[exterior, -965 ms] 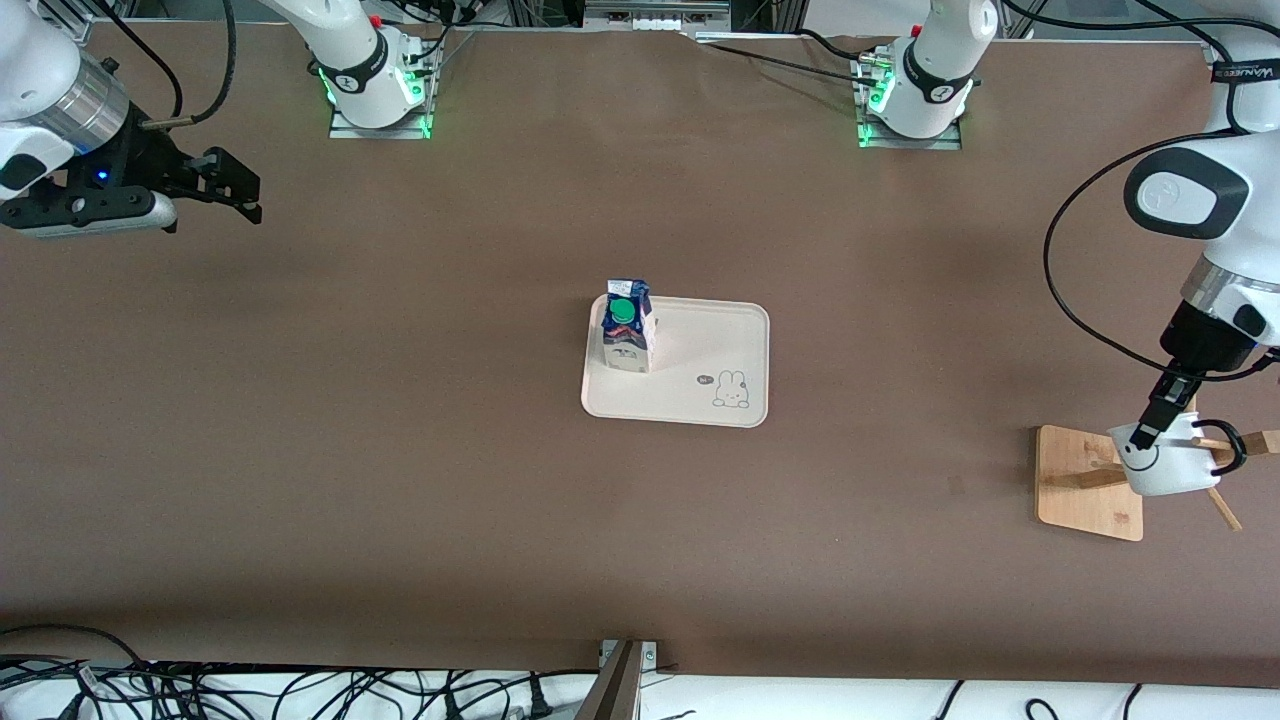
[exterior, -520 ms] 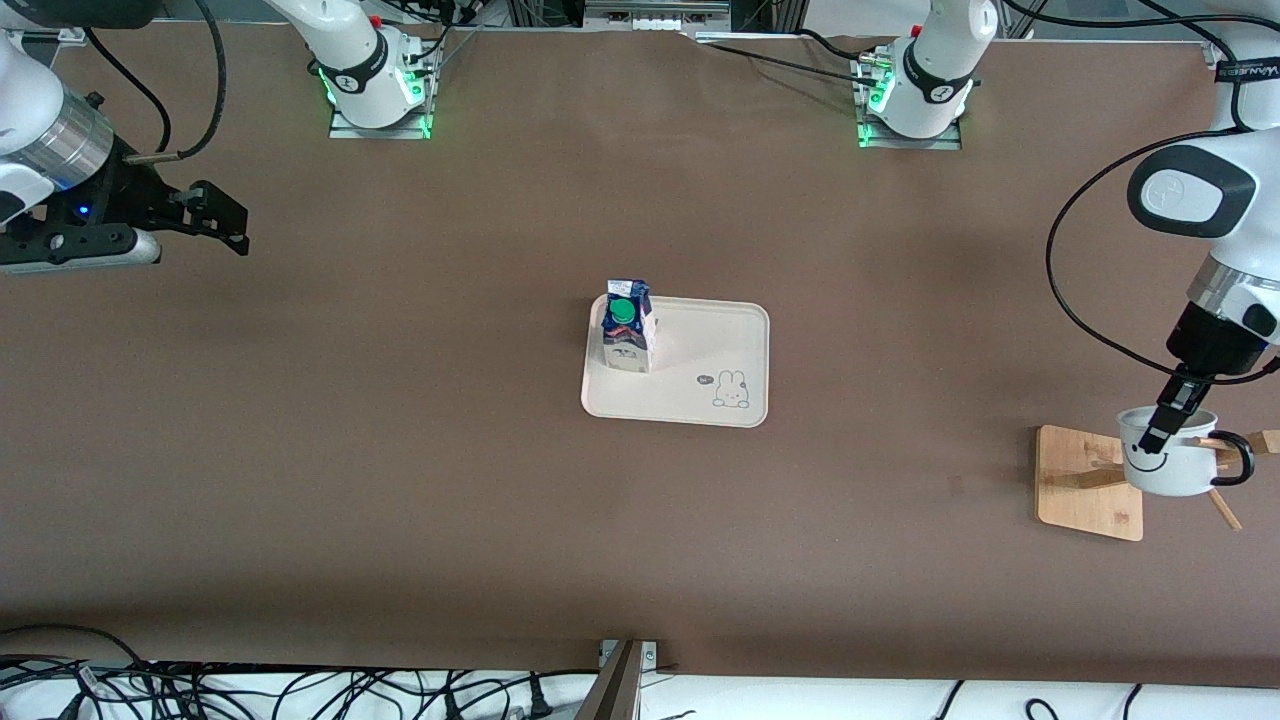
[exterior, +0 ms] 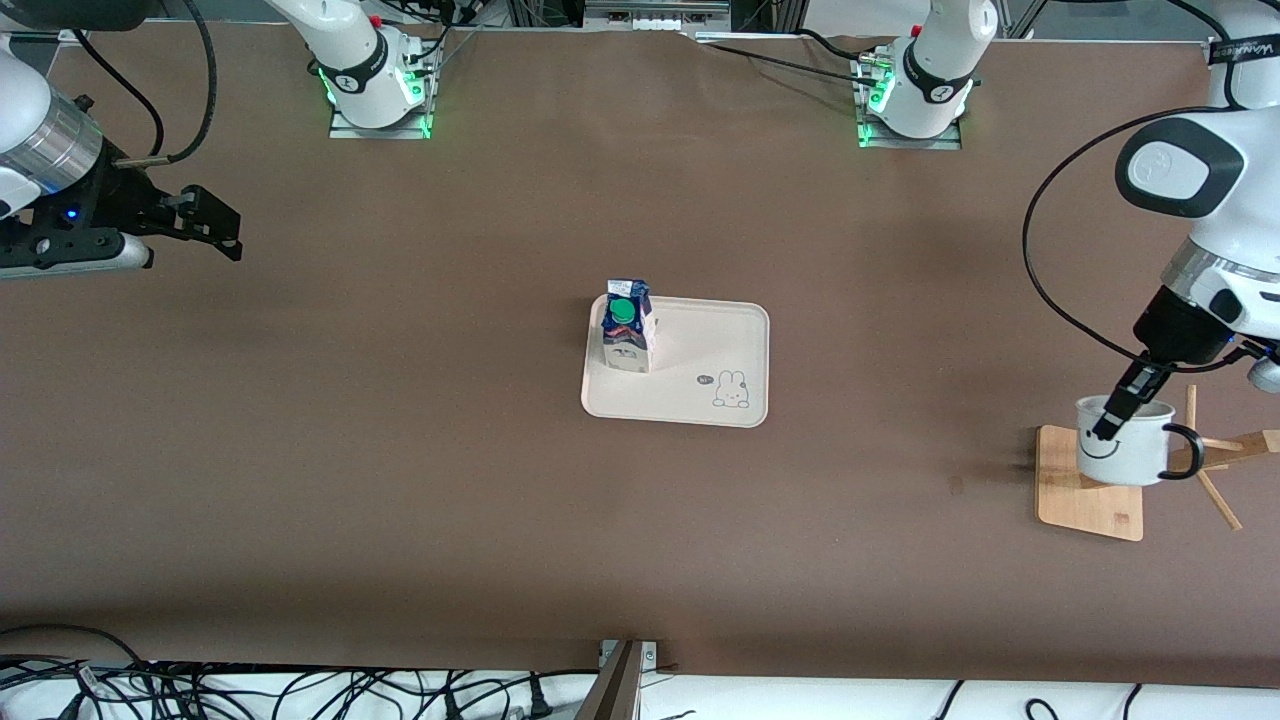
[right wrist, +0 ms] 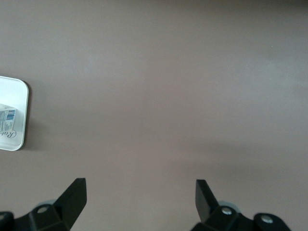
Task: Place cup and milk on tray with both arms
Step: 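Grasp the white mug rim with the left gripper and lift it off the stand, then carry the white mug to the tray with the left gripper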
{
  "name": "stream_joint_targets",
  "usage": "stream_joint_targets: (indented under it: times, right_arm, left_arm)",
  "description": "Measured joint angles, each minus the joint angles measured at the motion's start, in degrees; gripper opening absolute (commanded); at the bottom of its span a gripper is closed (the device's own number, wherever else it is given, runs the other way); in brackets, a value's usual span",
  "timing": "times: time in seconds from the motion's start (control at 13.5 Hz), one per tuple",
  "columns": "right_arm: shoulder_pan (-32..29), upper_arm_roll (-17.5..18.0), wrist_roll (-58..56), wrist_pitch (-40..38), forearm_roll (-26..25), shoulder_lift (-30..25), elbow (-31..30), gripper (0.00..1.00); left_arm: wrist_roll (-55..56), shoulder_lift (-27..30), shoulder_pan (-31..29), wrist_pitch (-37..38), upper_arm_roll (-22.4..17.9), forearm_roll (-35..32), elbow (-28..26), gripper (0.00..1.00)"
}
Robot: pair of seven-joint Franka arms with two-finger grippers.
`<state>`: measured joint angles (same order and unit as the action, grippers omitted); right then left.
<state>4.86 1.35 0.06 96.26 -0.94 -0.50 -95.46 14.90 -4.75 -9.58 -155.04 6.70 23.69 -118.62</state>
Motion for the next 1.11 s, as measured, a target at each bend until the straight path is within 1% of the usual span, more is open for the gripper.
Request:
stream_joint_targets:
  times: [0.15, 0.3, 0.37, 0.52, 0.59, 0.82, 0.89, 0.97, 1.11]
  right_arm:
    - [-0.2, 0.0, 0.0, -0.3, 0.0, 0.0, 0.0, 1.0]
    - [-0.2, 0.0, 0.0, -1.3, 0.0, 0.0, 0.1, 1.0]
    - [-0.2, 0.0, 0.0, -1.5, 0.0, 0.0, 0.2, 1.0]
    - [-0.2, 0.0, 0.0, -1.8, 0.0, 0.0, 0.2, 1.0]
    - [-0.2, 0.0, 0.0, -1.8, 0.0, 0.0, 0.2, 1.0]
    - [-0.3, 0.0, 0.0, -1.7, 0.0, 0.1, 0.2, 1.0]
    - [-0.3, 0.0, 0.0, -1.7, 0.0, 0.1, 0.2, 1.0]
    - [-0.3, 0.0, 0.0, -1.8, 0.0, 0.1, 0.2, 1.0]
    - [-0.3, 0.1, 0.0, -2.0, 0.0, 0.1, 0.2, 1.0]
  left_arm:
    - [0.3, 1.1, 0.0, 3.5, 0.3, -4.9, 0.3, 0.0]
    - [0.4, 1.7, 0.0, 7.4, 2.4, -9.6, 1.2, 0.0]
    - [0.6, 1.9, 0.1, 11.6, 3.8, -13.2, 2.9, 0.0]
    - [0.9, 1.9, 0.2, 26.0, 6.5, -19.7, 9.4, 0.0]
    - [1.0, 1.8, 0.3, 34.0, 7.7, -21.7, 13.3, 0.0]
    - [1.0, 0.6, 0.8, 57.0, 11.3, -23.0, 23.5, 0.0]
    - [1.0, -0.3, 1.1, 62.7, 11.9, -23.0, 25.9, 0.0]
    - [1.0, -1.5, 1.4, 66.4, 12.2, -22.9, 27.7, 0.0]
    - [1.0, -4.0, 2.4, 69.4, 12.4, -21.3, 29.4, 0.0]
